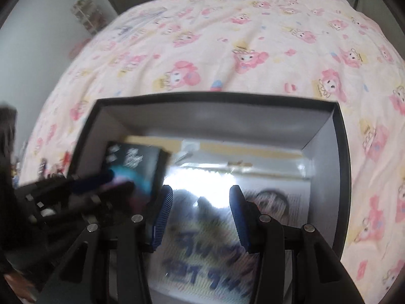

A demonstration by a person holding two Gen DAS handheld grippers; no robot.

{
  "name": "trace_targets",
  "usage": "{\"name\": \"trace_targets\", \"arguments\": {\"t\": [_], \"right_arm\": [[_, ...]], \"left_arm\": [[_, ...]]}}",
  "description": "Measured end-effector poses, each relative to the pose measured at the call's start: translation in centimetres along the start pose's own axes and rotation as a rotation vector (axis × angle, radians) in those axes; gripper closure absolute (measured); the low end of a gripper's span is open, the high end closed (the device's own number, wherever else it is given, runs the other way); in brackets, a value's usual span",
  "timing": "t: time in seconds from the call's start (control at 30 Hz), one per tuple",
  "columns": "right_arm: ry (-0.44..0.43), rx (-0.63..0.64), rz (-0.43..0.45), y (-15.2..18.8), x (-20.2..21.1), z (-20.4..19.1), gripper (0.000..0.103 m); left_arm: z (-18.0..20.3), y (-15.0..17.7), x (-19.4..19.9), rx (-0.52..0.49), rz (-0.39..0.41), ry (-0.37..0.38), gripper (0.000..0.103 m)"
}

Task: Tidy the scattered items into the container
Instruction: 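Lower the Smart Devil box into the black box and open the left tool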

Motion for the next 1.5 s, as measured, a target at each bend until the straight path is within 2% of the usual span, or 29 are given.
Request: {"name": "trace_targets", "arguments": {"t": [0.17,0.3,0.43,0.53,0.63,0.7,0.77,0.8,0.87,0.97,1.03,1.07,1.17,1.2,1.3,1.37,1.4,1.5], "right_arm": [[-0.016,-0.011,-0.028,-1.0,-2.4,0.4,0.061],[0.003,0.029,-0.030,-1.2,-3.6,0.4,0.060],[-0.024,0.009,-0.043,-1.0,-3.7,1.2,0.060],[-0.022,0.005,-0.051,-0.4,-3.1,1.3,0.060],[-0.039,-0.038,-0.023,0.1,-1.9,1.7,0.060],[-0.059,-0.061,-0.005,0.5,-0.8,2.0,0.060],[-0.065,-0.079,-0.002,1.3,0.0,2.3,0.060],[-0.068,-0.085,-0.007,1.7,0.2,2.4,0.060],[-0.071,-0.080,-0.029,3.1,0.4,2.2,0.060],[-0.071,-0.083,-0.043,4.9,0.4,2.4,0.060],[-0.058,-0.092,-0.051,5.9,0.1,2.6,0.060],[-0.047,-0.088,-0.053,6.1,0.1,2.6,0.060],[-0.027,-0.084,-0.027,6.1,0.8,2.7,0.060],[-0.027,-0.088,-0.006,5.9,1.4,2.7,0.060],[-0.014,-0.085,0.044,5.4,2.6,2.7,0.060],[-0.012,-0.077,0.051,5.5,2.8,2.6,0.060],[-0.018,-0.073,0.044,5.6,2.6,2.5,0.060],[-0.035,-0.073,0.007,6.0,1.8,2.5,0.060]], "left_arm": [[-1.2,-3.0,-2.3,0.003,-0.012,-0.016,0.070],[-0.9,-2.2,-3.4,0.029,-0.092,-0.020,0.070],[-1.1,-1.8,-2.7,0.028,-0.078,-0.008,0.070],[-1.1,-1.5,-1.0,0.072,-0.032,0.072,0.071],[0.7,0.8,1.3,0.087,0.013,0.237,0.071],[1.6,2.6,1.7,0.134,-0.014,0.327,0.071],[2.4,3.9,1.4,0.160,-0.055,0.379,0.071],[2.7,4.5,1.0,0.159,-0.072,0.381,0.071],[2.4,5.3,0.5,0.160,-0.093,0.323,0.072],[1.6,5.7,0.6,0.179,-0.085,0.270,0.075],[0.3,5.7,1.2,0.171,-0.064,0.121,0.075],[-0.2,5.8,1.4,0.181,-0.061,0.111,0.075],[0.4,6.2,2.6,0.224,-0.036,0.342,0.075],[1.0,6.2,3.1,0.200,-0.022,0.368,0.075],[3.2,6.3,2.4,0.121,-0.062,0.352,0.074],[4.0,6.5,0.9,0.117,-0.112,0.336,0.074],[4.2,6.5,0.3,0.113,-0.126,0.303,0.074],[4.1,6.5,-0.2,0.141,-0.135,0.238,0.078]]}}
Point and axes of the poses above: each gripper's, at about its wrist camera, not at the fingertips, and x roughly against the way its jaws point, z to its right, y to its underside, the point moved 5 cm from there along -x, roughly the way its jaws point, and after that the axes turned 8 degrees about -x, right-handed, at the moved point
